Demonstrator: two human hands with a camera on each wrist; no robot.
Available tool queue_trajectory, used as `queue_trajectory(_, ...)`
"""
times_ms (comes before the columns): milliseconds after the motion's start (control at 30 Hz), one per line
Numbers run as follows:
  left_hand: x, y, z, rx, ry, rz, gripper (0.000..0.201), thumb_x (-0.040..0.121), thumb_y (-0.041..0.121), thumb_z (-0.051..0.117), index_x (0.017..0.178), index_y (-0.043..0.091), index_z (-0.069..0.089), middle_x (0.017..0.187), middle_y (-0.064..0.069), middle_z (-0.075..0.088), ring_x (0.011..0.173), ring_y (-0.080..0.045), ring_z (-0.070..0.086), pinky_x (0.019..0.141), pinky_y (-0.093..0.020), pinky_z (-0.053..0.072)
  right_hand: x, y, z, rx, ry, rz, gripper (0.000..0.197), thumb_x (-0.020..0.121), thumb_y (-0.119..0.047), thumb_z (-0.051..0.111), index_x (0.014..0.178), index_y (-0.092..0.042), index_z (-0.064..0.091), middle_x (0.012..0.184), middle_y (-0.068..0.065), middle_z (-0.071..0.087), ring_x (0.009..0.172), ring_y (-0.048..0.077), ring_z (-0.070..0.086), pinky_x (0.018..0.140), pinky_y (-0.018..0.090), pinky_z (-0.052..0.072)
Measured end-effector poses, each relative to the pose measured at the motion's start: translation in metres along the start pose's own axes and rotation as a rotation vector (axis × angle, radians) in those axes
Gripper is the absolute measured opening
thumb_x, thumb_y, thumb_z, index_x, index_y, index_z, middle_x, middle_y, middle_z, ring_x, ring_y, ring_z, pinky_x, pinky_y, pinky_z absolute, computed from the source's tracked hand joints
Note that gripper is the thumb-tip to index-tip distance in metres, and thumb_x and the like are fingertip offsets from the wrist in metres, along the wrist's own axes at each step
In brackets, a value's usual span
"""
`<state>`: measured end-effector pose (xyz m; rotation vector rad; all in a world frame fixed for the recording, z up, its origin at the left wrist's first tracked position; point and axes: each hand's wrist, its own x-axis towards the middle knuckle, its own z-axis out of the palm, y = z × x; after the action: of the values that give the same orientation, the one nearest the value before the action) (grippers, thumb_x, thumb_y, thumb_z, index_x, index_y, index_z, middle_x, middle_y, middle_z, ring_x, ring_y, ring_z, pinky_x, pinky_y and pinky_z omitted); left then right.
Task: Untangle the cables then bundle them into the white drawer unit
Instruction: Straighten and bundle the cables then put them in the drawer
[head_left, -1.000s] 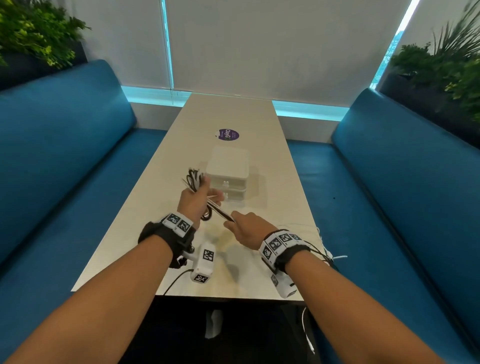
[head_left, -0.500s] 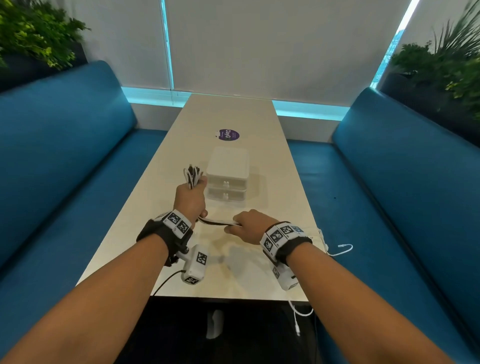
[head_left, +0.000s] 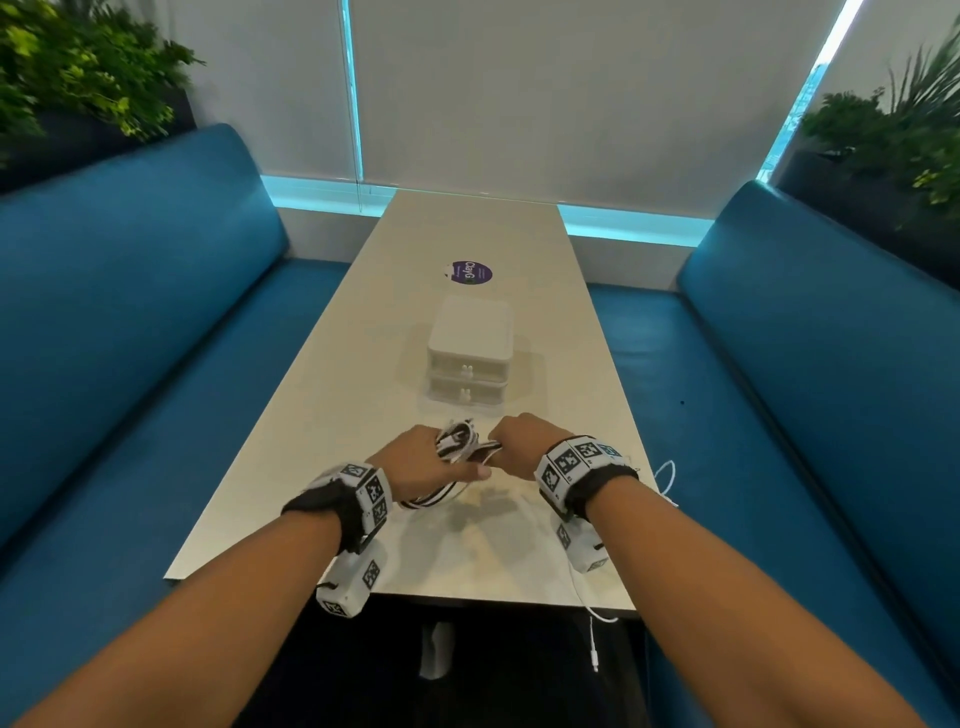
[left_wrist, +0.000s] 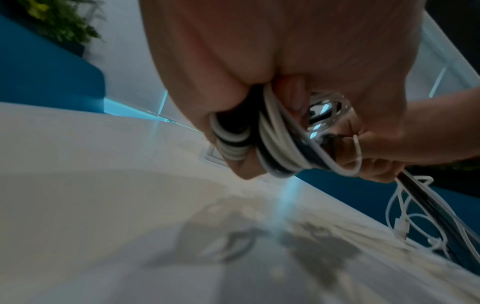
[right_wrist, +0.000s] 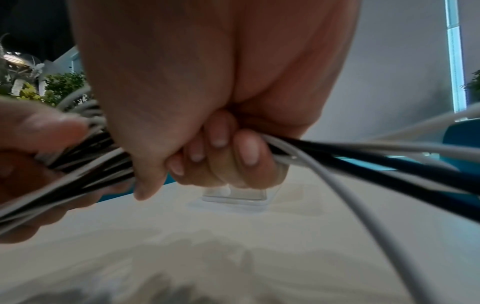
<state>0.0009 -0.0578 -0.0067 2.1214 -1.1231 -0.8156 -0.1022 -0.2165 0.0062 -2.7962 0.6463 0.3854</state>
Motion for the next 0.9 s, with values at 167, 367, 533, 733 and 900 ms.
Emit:
queue_trajectory(167,0.009,0.003,-0.003,0.188,0.003,-0.065,0.025,0.074,0.036,0.080,0.078,0.015,0.066,0.072,-0.002,0.065,0.064,-0.018,0.060,0.058,-0.027,0.043,-0.001,0.001,0.004,0.025,0.020,0.004,0.040,0.091,-0.054,0.061,0.077,-0.016,0.059,0.073,0.003,0.058,0.072,0.024,0.058,0.065,0.031,0.043)
queue_trajectory(367,0.013,0.006,-0.003,0.261,-0.028,-0.082,0.023,0.084,0.027,0.069,0.086,0.011,0.053,0.075,-0.004,0.059,0.063,-0.019,0.053,0.056,-0.027,0.040,-0.004,0.002,0.003,0.109,0.024,0.019,0.040,0.091,-0.050,0.063,0.068,-0.019,0.054,0.068,0.000,0.056,0.068,0.021,0.056,0.057,0.029,0.038)
queue_trajectory(533,0.015,0.003,0.000,0.256,-0.117,-0.038,0.012,0.094,0.016,0.053,0.083,0.013,0.057,0.079,-0.003,0.071,0.063,-0.014,0.069,0.051,-0.023,0.042,-0.009,0.003,0.003,0.154,0.032,0.008,0.033,0.091,-0.045,0.063,0.071,-0.019,0.056,0.072,0.000,0.058,0.067,0.017,0.054,0.056,0.029,0.037)
queue_trajectory(733,0.017,0.001,0.000,0.322,-0.019,0.002,0.005,0.097,0.018,0.052,0.098,0.013,0.053,0.092,-0.008,0.067,0.069,-0.023,0.061,0.058,-0.028,0.044,-0.017,0.004,0.001,0.217,0.001,-0.011,0.023,0.091,-0.039,0.053,0.097,-0.018,0.058,0.095,0.005,0.063,0.087,0.026,0.059,0.072,0.037,0.046)
queue_trajectory(900,0.030,0.007,-0.013,0.300,0.170,0.003,0.036,0.090,0.058,0.059,0.085,0.023,0.060,0.074,0.001,0.062,0.071,-0.022,0.062,0.059,-0.031,0.042,-0.013,0.005,-0.006,0.239,0.048,-0.004,0.029,0.100,-0.041,0.038,0.097,-0.018,0.055,0.095,0.009,0.065,0.087,0.030,0.061,0.076,0.039,0.048)
